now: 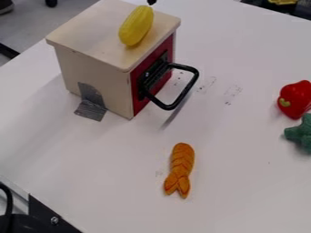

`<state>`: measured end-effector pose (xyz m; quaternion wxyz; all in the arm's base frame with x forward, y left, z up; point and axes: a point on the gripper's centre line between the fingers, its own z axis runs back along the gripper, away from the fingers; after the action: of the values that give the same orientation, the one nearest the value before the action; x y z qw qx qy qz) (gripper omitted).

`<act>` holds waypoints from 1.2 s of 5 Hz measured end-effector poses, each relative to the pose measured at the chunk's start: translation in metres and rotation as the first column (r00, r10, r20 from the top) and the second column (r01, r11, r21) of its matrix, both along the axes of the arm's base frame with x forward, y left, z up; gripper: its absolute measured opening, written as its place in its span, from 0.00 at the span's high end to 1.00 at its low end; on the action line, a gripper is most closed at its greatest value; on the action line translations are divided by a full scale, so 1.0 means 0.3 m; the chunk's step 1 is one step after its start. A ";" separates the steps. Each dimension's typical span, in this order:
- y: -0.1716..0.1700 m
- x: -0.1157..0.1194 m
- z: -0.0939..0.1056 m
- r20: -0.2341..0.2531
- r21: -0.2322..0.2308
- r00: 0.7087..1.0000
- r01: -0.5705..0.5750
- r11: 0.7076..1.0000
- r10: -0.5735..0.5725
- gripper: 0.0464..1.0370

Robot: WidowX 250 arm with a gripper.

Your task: Move the orange object to the upper side of table

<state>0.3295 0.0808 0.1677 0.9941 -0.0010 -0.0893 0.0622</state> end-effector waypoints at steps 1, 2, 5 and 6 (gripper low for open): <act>-0.002 -0.007 -0.039 -0.037 -0.010 0.999 -0.002 1.000 0.001 0.04; -0.114 -0.057 -0.083 -0.072 -0.035 0.996 0.043 0.998 -0.046 0.04; -0.356 -0.206 -0.105 -0.061 -0.066 0.981 0.178 0.982 -0.182 0.04; -0.366 -0.232 -0.253 -0.149 -0.047 0.969 0.194 0.980 -0.199 0.04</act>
<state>0.2597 -0.0288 0.0917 0.9991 -0.0209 -0.0114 -0.0353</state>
